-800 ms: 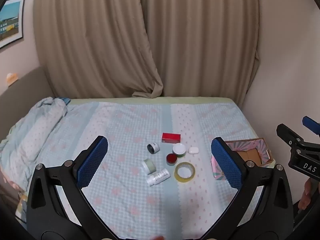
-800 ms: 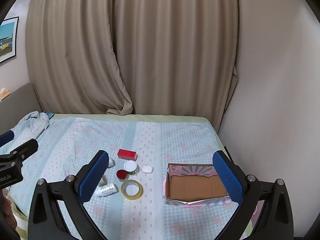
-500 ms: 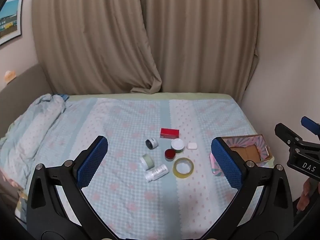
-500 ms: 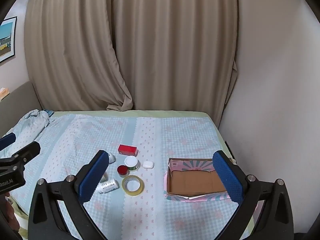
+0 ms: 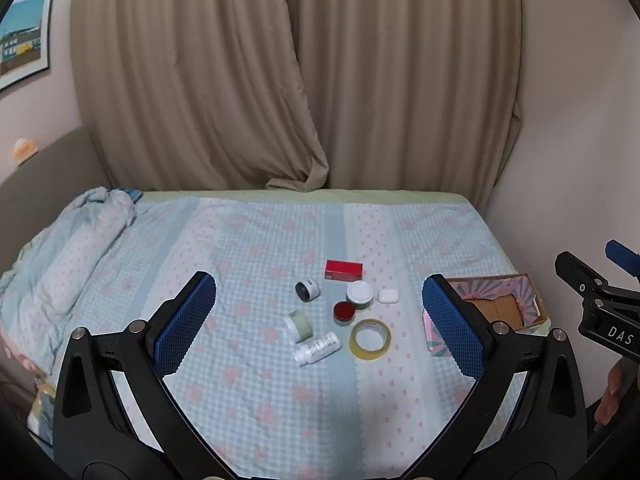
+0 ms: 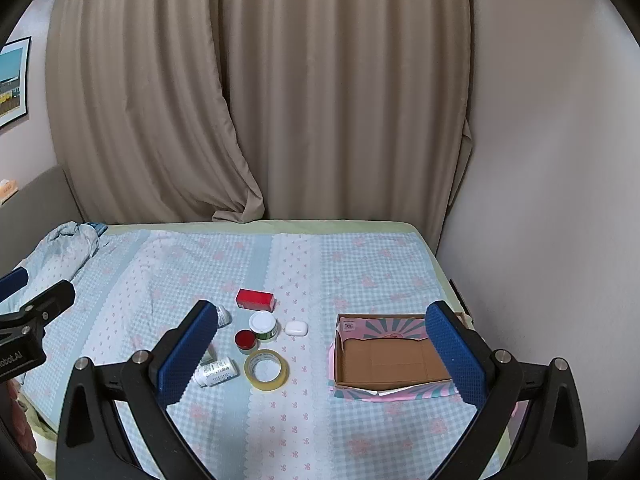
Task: Organize rigid objects
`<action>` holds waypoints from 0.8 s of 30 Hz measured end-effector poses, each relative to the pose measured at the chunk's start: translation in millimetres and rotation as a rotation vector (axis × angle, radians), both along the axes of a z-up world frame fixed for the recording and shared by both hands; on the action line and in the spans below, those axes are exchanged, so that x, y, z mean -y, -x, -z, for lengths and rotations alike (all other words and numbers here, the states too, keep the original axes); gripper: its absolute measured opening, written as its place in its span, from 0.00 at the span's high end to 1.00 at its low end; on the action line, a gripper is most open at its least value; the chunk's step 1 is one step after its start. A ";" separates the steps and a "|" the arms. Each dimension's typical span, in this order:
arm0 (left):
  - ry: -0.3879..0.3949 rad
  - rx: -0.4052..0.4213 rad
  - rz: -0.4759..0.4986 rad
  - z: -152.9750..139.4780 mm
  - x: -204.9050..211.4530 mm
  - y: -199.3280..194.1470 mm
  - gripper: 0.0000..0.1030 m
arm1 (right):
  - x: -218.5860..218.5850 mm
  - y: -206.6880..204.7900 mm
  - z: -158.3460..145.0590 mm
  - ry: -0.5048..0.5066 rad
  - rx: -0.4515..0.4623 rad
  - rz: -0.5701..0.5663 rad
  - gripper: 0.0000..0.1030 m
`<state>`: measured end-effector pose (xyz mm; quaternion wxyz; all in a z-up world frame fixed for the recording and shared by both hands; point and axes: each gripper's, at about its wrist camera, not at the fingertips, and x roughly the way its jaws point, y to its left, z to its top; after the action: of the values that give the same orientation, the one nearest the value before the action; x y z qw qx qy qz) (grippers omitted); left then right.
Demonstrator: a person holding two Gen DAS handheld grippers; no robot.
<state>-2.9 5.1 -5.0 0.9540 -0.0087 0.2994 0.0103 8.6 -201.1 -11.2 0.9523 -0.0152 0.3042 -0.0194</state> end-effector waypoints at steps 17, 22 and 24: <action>-0.002 0.025 -0.002 1.4 0.7 3.0 0.01 | -0.6 -6.7 2.6 -0.002 0.016 -0.008 0.00; -0.003 0.029 -0.002 0.2 -0.3 2.6 0.01 | -0.8 -6.7 2.9 -0.007 0.021 -0.011 0.00; -0.005 0.032 -0.005 0.1 -0.5 2.4 0.01 | -1.1 -7.7 2.2 -0.008 0.023 -0.014 0.00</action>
<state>-5.3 5.6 -5.1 0.9587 -0.0073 0.2841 0.0132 16.3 -200.0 -13.4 0.9558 -0.0131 0.2934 -0.0117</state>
